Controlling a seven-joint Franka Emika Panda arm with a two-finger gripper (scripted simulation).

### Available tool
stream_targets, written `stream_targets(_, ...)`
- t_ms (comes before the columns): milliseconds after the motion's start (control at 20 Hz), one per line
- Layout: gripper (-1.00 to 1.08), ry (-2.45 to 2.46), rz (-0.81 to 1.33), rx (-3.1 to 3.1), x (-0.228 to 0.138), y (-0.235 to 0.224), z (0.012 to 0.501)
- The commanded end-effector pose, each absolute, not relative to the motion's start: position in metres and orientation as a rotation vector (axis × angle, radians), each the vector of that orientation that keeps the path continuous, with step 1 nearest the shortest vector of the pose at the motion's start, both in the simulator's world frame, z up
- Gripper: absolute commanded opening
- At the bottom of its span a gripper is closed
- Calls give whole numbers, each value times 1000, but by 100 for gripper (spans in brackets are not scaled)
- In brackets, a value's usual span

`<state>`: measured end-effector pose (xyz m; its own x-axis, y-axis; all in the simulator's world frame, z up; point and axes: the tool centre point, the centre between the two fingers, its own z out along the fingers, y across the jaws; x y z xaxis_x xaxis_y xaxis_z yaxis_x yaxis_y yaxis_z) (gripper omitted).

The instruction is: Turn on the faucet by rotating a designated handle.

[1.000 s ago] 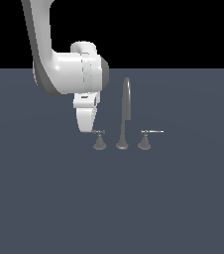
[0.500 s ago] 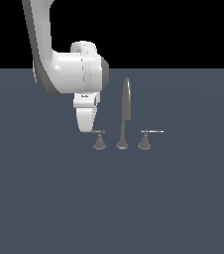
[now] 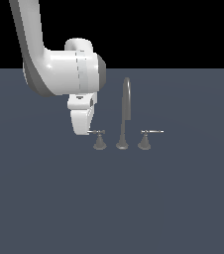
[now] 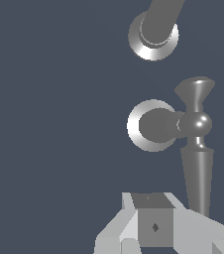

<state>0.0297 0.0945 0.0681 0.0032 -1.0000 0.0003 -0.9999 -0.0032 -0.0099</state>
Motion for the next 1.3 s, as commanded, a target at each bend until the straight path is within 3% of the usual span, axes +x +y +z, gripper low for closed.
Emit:
stream_targets(0, -100, 2212, 0, -2231, 17, 101, 65)
stream_targets(150, -100, 2201, -11, -2224, 22, 104, 68)
stream_targets(950, -100, 2212, 0, -2230, -28, 88, 65)
stream_targets(1000, -100, 2173, -1, -2249, -24, 105, 68)
stream_targets(1250, -100, 2190, -1, -2241, -34, 80, 67)
